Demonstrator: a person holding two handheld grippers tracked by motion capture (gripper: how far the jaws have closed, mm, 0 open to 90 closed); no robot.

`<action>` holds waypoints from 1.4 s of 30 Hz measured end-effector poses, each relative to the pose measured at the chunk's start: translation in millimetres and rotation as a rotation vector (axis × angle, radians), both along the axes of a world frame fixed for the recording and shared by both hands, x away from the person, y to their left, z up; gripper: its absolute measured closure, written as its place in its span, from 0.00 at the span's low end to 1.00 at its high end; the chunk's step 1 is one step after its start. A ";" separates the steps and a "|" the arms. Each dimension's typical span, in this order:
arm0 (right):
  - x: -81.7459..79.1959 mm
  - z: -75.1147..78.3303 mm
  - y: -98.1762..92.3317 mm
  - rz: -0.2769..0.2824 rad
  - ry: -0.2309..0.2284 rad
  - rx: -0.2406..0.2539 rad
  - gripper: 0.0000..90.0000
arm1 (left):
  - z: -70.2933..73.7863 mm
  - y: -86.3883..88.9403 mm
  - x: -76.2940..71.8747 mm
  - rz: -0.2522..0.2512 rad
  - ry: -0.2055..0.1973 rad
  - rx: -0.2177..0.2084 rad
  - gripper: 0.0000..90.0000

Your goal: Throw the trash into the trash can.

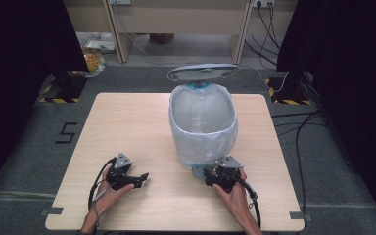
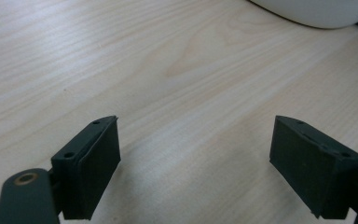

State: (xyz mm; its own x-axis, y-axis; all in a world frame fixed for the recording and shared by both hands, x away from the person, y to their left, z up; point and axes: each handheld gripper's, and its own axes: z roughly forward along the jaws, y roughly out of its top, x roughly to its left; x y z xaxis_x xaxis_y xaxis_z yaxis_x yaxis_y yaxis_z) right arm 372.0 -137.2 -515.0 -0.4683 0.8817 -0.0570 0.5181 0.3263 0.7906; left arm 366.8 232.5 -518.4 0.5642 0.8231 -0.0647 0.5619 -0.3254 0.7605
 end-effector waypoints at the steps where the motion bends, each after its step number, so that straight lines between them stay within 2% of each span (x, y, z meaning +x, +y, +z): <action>1: -0.2 -0.1 0.3 -0.001 0.001 0.001 0.17 | -0.3 -0.4 -1.8 -0.009 0.004 0.006 0.17; 6: -0.1 -0.1 0.3 -0.001 0.001 0.002 0.17 | -3.8 -1.4 -6.8 -0.022 0.008 0.043 0.17; 9: -0.1 0.0 0.0 -0.001 -0.001 0.000 0.17 | -5.0 -1.3 -10.3 -0.032 0.005 0.028 0.17; 14: -0.1 0.0 -0.2 0.001 0.001 0.000 0.17 | -5.6 -2.6 -12.6 -0.029 -0.005 0.049 0.15; 42: 0.0 -0.5 -0.7 0.005 -0.001 0.005 0.17 | -5.9 -3.5 -11.5 -0.005 -0.005 0.044 0.16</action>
State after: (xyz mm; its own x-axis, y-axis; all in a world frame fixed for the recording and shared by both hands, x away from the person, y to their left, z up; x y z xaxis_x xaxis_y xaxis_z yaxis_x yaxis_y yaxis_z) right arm 372.0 -137.9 -515.5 -0.4723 0.8799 -0.0526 0.5162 0.3245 0.7926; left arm 355.3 228.9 -524.3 0.5687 0.8221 -0.0258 0.5562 -0.3612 0.7484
